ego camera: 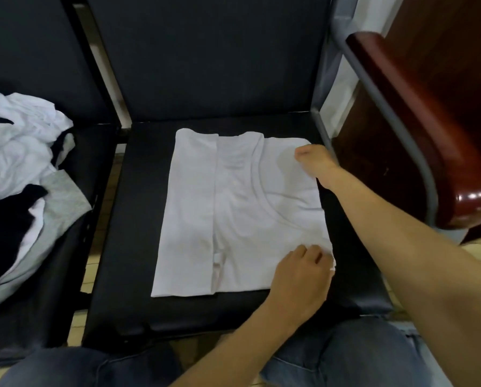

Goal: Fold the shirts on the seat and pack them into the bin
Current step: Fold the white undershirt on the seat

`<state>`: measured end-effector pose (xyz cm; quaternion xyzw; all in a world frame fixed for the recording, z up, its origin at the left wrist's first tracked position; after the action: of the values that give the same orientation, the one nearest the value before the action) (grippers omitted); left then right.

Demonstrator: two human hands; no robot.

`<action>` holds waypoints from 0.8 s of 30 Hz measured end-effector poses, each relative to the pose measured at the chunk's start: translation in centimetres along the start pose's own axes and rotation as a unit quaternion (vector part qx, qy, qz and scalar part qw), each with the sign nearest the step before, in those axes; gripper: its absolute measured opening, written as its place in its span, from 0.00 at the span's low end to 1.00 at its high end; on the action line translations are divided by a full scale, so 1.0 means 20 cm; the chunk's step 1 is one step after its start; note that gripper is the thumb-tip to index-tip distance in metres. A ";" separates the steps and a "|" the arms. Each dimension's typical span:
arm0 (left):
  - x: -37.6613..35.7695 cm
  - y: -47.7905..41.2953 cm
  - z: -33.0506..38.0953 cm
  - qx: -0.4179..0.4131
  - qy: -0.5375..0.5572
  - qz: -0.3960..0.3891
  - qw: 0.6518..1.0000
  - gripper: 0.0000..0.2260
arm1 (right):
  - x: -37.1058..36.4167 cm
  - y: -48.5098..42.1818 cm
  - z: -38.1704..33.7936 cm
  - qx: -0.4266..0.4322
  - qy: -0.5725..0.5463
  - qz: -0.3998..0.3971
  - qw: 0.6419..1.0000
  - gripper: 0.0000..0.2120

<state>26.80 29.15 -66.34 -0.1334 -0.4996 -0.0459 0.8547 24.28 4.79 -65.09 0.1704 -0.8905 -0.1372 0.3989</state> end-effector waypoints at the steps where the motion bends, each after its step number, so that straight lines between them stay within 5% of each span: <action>1: 0.02 0.01 0.00 0.010 0.015 0.008 1.000 0.05 | 0.00 0.01 -0.01 0.004 -0.036 -0.003 0.999 0.13; 5: 0.14 0.08 -0.04 0.129 0.135 0.046 0.981 0.08 | 0.01 0.04 -0.12 0.005 -0.165 0.000 0.986 0.11; 8: 0.25 0.19 -0.12 0.163 0.117 0.158 0.967 0.07 | -0.03 0.07 -0.29 0.006 -0.218 -0.011 0.976 0.08; 11: 0.34 0.29 -0.23 0.206 0.091 0.184 0.957 0.07 | -0.15 0.09 -0.48 0.062 -0.198 -0.029 0.978 0.11; 15: 0.41 0.36 -0.35 0.299 0.045 0.095 0.948 0.09 | -0.36 0.11 -0.64 0.097 -0.047 -0.055 0.993 0.16; 19: 0.42 0.42 -0.43 0.361 0.031 -0.006 0.932 0.12 | -0.53 0.12 -0.64 0.113 -0.029 -0.104 0.988 0.16; 24: 0.39 0.45 -0.41 0.305 0.073 0.157 0.937 0.14 | -0.54 0.18 -0.60 0.187 -0.162 -0.071 0.966 0.13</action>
<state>39.36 35.94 -65.06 0.0606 -0.3988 0.2335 0.8847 39.37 11.21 -63.22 0.2797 -0.9389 -0.0222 0.1993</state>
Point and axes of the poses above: each hand's wrist, its own y-axis away from the middle knuckle, its own x-axis out of the back of the hand, z = x × y, the point moved 1 cm from there along -y, towards the middle knuckle, and after that the axes turned 4 degrees about -z, right-handed, at the moved point
